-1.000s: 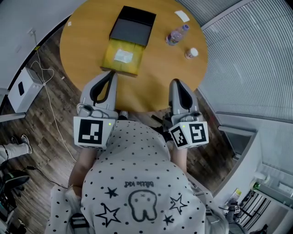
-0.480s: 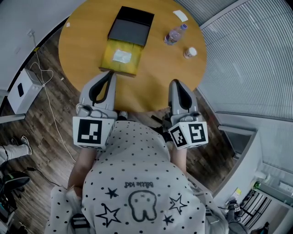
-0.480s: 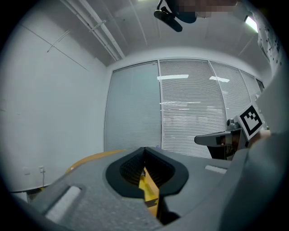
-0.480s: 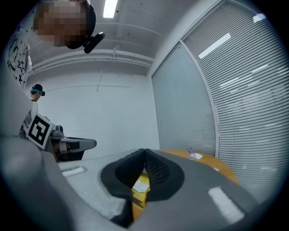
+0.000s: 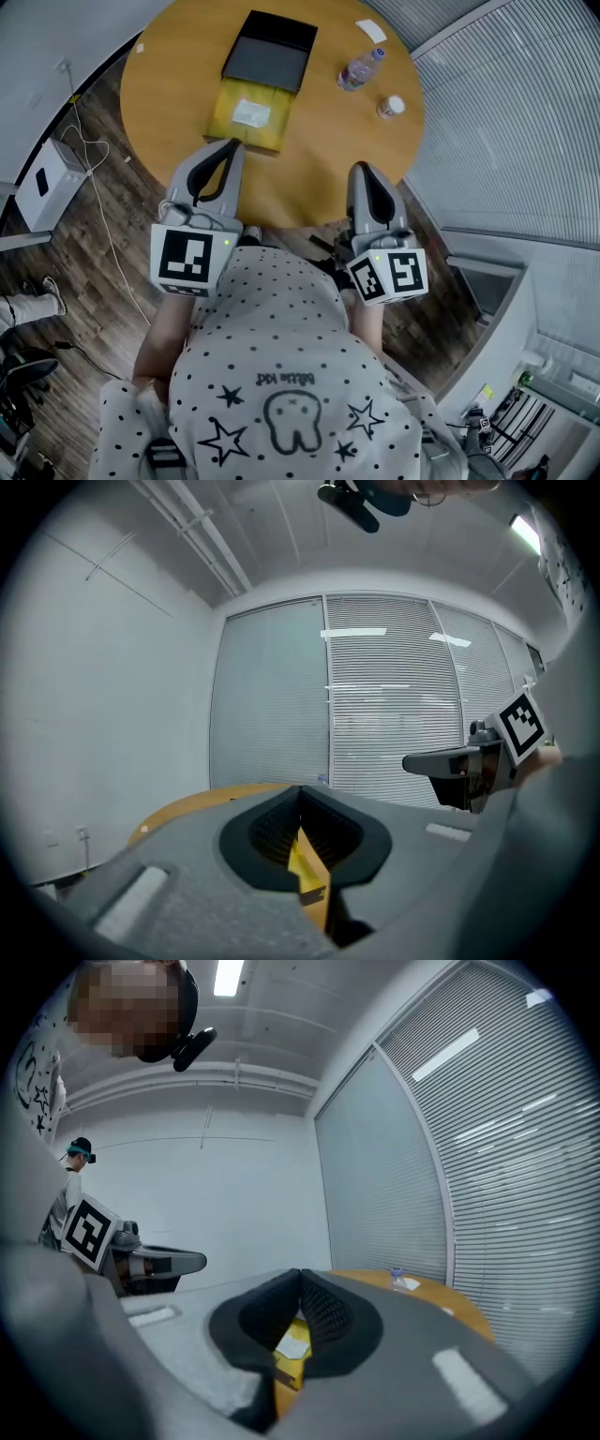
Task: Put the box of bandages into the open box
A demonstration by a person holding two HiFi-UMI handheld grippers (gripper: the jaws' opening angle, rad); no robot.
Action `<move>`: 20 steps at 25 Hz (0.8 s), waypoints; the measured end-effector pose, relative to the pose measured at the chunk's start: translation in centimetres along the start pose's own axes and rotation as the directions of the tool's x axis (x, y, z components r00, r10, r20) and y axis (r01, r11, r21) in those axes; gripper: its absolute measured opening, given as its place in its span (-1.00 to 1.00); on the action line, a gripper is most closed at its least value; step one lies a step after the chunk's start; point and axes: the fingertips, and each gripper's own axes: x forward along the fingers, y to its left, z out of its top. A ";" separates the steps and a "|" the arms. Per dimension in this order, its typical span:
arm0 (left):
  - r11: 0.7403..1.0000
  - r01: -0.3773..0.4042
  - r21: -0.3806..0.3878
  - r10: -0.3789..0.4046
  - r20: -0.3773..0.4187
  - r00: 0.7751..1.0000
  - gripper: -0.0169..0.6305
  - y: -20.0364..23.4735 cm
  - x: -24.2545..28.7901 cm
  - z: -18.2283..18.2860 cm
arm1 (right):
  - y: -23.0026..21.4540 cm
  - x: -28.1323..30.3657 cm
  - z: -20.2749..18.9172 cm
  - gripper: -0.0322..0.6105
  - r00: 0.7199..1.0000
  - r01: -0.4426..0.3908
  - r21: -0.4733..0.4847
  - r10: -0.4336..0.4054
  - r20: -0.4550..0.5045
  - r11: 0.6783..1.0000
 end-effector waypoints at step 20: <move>1.000 0.011 0.027 -0.009 -0.061 0.998 -0.91 -0.1 0.4 -0.8 | 0.9 0.3 -0.2 -0.89 0.999 -0.041 -0.046 0.040 -0.018 0.998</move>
